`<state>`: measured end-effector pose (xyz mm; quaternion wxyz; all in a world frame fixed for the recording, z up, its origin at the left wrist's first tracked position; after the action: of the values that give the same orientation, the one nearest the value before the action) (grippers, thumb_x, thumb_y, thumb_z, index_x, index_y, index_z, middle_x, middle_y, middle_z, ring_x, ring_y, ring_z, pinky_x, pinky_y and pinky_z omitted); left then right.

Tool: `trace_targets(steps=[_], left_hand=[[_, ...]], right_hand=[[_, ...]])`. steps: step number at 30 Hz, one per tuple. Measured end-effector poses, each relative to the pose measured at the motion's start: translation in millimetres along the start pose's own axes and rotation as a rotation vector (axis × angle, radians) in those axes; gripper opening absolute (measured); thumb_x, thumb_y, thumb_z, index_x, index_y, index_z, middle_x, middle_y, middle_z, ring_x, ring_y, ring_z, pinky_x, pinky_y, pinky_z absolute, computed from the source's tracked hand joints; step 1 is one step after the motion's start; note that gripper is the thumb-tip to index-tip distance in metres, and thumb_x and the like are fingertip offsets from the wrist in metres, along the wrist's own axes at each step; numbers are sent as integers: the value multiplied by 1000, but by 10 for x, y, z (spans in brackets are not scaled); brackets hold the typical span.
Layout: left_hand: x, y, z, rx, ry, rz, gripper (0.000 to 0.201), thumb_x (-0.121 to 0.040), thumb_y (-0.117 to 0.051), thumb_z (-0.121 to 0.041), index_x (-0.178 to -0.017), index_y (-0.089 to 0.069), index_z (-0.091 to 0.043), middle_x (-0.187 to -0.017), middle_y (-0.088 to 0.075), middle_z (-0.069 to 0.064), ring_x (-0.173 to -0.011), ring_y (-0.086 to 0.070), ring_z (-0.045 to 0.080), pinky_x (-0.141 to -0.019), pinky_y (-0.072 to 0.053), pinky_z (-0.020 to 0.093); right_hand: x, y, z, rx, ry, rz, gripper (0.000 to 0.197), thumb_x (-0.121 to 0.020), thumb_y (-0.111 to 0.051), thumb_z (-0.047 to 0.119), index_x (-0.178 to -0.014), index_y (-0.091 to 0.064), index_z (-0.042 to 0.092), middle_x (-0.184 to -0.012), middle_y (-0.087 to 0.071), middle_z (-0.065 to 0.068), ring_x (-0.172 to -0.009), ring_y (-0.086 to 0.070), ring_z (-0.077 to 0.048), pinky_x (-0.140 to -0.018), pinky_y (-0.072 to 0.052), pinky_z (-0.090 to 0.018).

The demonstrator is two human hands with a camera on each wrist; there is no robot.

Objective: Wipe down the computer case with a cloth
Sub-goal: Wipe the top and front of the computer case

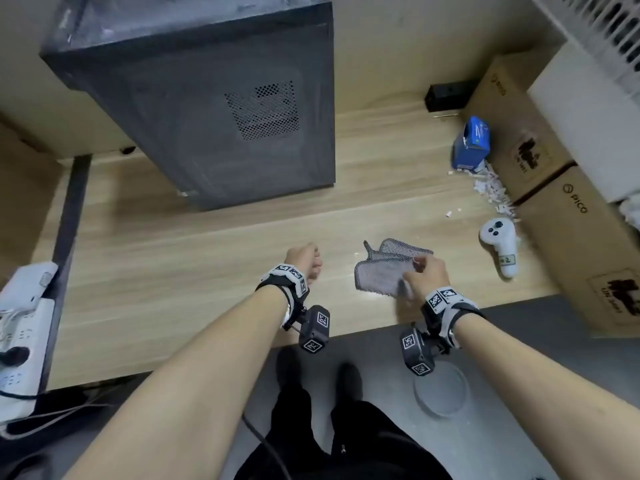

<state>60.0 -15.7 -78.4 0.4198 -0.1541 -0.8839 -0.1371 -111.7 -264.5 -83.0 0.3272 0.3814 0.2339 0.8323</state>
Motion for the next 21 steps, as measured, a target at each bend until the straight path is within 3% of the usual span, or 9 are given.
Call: trace_targets(steps=[3, 5, 8, 11, 14, 16, 18, 21], left_hand=[[-66, 42, 26, -79, -15, -9, 10, -83, -49, -22, -77, -55, -18, -65, -56, 2, -44, -35, 15, -47, -22, 19], [-57, 79, 80, -114, -24, -6, 10, -83, -49, -21, -80, -58, -16, -69, -60, 4, -48, -41, 17, -48, -25, 21], [-76, 58, 129, -121, -18, 43, 8, -81, -48, -17, -76, -54, -17, -69, -57, 5, -47, -38, 17, -51, -22, 20], [-61, 49, 165, -110, -7, 86, 5, -81, -49, -15, -79, -54, -17, -70, -56, 8, -51, -38, 18, -53, -19, 22], [3, 110, 131, -121, -15, 115, 8, -84, -53, -16, -87, -59, -13, -73, -60, 8, -63, -46, 22, -51, -23, 22], [57, 191, 55, -133, -10, 129, 11, -85, -57, -19, -86, -63, -9, -76, -62, 9, -62, -48, 22, -49, -26, 23], [124, 298, -119, -140, -40, 136, 18, -86, -61, -24, -84, -66, -7, -86, -68, 13, -65, -54, 23, -48, -36, 24], [289, 456, -577, -182, -124, 176, 23, -90, -63, -29, -103, -68, -10, -107, -70, 11, -82, -63, 19, -71, -52, 31]], right_hand=[[-37, -58, -2, 163, -9, -14, 61, -71, -70, 10, -130, -53, 11, -132, -40, -7, -117, -51, -28, -108, -43, -39], [-69, -120, 48, 249, 37, 2, 59, -70, -71, 11, -127, -55, 13, -129, -44, -8, -115, -52, -29, -106, -45, -39], [-112, -165, 151, 324, 111, 22, 26, -71, -68, 11, -96, -64, 18, -105, -62, -11, -99, -60, -31, -85, -53, -37], [-34, -255, 298, 376, 172, 37, 15, -75, -59, 8, -76, -58, 23, -97, -56, -7, -101, -48, -32, -79, -43, -34], [83, -339, 519, 170, 214, 48, 17, -76, -56, 12, -63, -47, 20, -85, -56, -7, -89, -46, -28, -72, -39, -37], [142, -427, 740, -40, 207, 118, 15, -77, -57, 15, -65, -48, 18, -73, -58, -6, -74, -52, -25, -69, -46, -41], [224, -492, 1095, -209, 235, 193, 9, -71, -57, 21, -68, -51, 14, -67, -55, -6, -66, -50, -21, -63, -44, -38], [419, -462, 1822, -323, 297, 254, 10, -62, -54, 22, -66, -48, 14, -62, -49, -2, -59, -45, -18, -46, -37, -20]])
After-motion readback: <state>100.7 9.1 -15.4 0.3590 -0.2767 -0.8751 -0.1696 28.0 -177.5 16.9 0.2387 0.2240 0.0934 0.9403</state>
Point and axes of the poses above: each hand's wrist, its own x-axis away from the middle knuckle, its own y-axis out of the back of the hand, z = x × y, the point moved 10 cm from there along -x, towards the middle knuckle
